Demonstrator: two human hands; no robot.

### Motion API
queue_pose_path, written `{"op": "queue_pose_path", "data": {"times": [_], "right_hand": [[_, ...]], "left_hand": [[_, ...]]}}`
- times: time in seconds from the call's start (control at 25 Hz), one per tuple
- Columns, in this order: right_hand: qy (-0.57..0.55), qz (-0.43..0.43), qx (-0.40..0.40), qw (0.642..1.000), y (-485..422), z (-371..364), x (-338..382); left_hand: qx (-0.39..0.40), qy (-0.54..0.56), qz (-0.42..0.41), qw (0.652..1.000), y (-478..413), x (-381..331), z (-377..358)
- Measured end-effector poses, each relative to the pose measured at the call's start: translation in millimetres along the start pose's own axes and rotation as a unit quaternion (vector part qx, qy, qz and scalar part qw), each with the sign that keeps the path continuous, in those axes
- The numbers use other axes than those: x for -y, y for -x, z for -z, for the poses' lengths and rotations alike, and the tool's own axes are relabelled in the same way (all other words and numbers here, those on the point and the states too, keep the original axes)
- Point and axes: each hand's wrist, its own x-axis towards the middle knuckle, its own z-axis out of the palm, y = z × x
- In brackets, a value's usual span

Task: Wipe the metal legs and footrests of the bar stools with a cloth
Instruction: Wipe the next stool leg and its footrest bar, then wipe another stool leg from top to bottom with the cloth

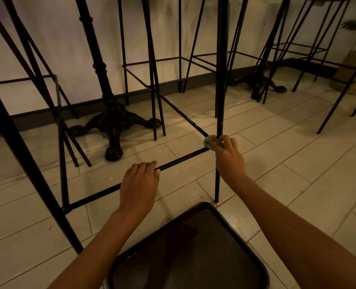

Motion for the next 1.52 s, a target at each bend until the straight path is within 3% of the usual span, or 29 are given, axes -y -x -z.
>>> {"op": "queue_pose_path", "data": {"times": [0.12, 0.24, 0.4, 0.52, 0.68, 0.84, 0.96, 1.16, 1.32, 1.52], "right_hand": [[-0.045, -0.026, 0.022, 0.998, -6, 9, 4], [-0.165, -0.037, -0.026, 0.985, -11, 21, 11], [-0.331, -0.062, -0.084, 0.938, -19, 33, 25], [-0.408, -0.090, -0.072, 0.906, -28, 35, 31], [-0.509, -0.072, -0.018, 0.857, -26, 47, 27], [-0.445, -0.137, -0.094, 0.880, -21, 48, 11], [-0.357, -0.191, -0.075, 0.911, -28, 37, 5], [-0.361, -0.194, -0.090, 0.908, -44, 31, 15], [-0.392, -0.194, -0.126, 0.890, -57, 34, 23], [-0.379, -0.183, -0.173, 0.891, -64, 32, 17]], "left_hand": [[0.056, 0.108, 0.003, 0.993, -24, -38, 9], [0.100, 0.235, 0.041, 0.966, -49, -78, 19], [0.136, 0.423, 0.126, 0.887, -78, -110, 29], [0.121, 0.540, 0.203, 0.808, -98, -117, 29], [0.088, 0.570, 0.253, 0.776, -114, -108, 32], [0.003, 0.604, 0.253, 0.756, -127, -102, 52], [-0.051, 0.623, 0.215, 0.750, -140, -110, 71], [-0.103, 0.619, 0.175, 0.758, -163, -127, 100], [-0.089, 0.606, 0.181, 0.769, -185, -130, 120], [-0.055, 0.646, 0.224, 0.728, -206, -135, 149]]}}
